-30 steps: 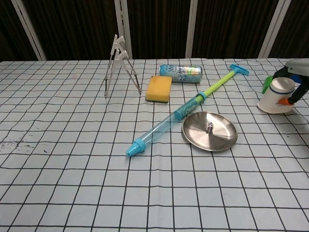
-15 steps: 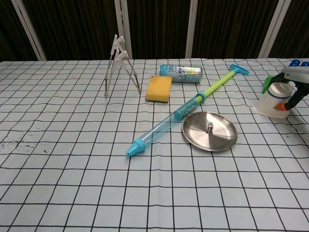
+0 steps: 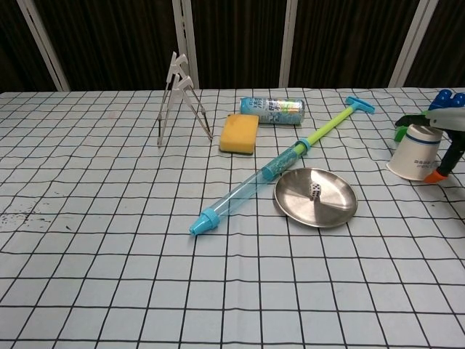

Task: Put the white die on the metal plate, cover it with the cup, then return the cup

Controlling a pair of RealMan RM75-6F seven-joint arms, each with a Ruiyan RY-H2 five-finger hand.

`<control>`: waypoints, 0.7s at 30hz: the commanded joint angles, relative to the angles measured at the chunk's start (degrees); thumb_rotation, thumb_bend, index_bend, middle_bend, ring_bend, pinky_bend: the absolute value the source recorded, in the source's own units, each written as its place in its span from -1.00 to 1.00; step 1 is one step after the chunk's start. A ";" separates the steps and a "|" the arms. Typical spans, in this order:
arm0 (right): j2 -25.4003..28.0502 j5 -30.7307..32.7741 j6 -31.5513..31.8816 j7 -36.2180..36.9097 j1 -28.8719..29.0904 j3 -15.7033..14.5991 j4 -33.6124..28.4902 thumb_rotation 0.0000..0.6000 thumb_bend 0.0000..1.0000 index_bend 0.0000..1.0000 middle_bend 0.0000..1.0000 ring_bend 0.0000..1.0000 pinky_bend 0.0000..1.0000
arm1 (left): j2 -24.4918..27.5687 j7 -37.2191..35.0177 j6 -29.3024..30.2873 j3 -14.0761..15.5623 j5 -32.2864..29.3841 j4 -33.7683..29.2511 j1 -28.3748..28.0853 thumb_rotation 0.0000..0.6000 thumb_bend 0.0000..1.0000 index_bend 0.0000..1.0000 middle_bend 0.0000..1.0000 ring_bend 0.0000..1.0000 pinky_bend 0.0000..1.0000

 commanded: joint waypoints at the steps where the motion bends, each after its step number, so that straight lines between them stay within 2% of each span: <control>1: 3.82 0.93 1.88 -3.21 -0.48 0.23 -5.91 1.00 -0.81 -1.00 -0.89 -0.96 -1.00 | 0.10 -0.24 0.18 -0.04 -0.01 -0.03 0.12 1.00 -0.09 -0.61 -1.00 -1.00 -0.93; 4: 8.62 1.35 5.81 -6.80 -2.04 -0.03 -14.26 1.00 -0.81 -1.00 -0.89 -0.96 -1.00 | 0.41 -0.92 0.37 -0.01 0.25 -0.16 0.26 1.00 -0.09 -0.61 -1.00 -1.00 -0.93; 7: 13.92 1.27 13.33 -10.45 -5.50 -0.50 -24.73 1.00 -0.81 -1.00 -0.89 -0.96 -1.00 | 0.77 -1.82 0.60 0.07 0.67 -0.30 0.42 1.00 -0.09 -0.61 -1.00 -1.00 -0.93; 8: 14.68 1.21 14.63 -11.04 -6.13 -0.64 -26.38 1.00 -0.81 -1.00 -0.89 -0.96 -1.00 | 0.83 -1.96 0.62 0.08 0.73 -0.31 0.45 1.00 -0.09 -0.61 -1.00 -1.00 -0.93; 10: 17.39 0.19 21.06 -13.07 -9.19 -1.19 -32.84 1.00 -0.81 -1.00 -0.89 -0.96 -1.00 | 1.09 -2.59 0.84 0.13 1.03 -0.40 0.59 1.00 -0.09 -0.61 -1.00 -1.00 -0.93; 14: 21.03 -2.73 30.26 -16.78 -14.80 -4.19 -42.26 1.00 -0.81 -1.00 -0.89 -0.96 -1.00 | 1.66 -3.80 1.22 0.32 1.73 -0.66 0.87 1.00 -0.09 -0.61 -1.00 -1.00 -0.93; 17: 22.14 -5.70 34.80 -15.72 -18.98 -7.02 -46.90 1.00 -0.81 -1.00 -0.89 -0.96 -1.00 | 2.21 -4.92 1.34 0.52 2.22 -0.88 1.09 1.00 -0.09 -0.61 -1.00 -1.00 -0.93; 21: 21.00 -11.85 40.10 -14.00 -23.57 -10.76 -46.68 1.00 -0.81 -0.98 -0.89 -0.96 -1.00 | 2.96 -6.33 1.70 0.71 2.73 -1.03 1.48 1.00 -0.09 -0.61 -1.00 -1.00 -0.93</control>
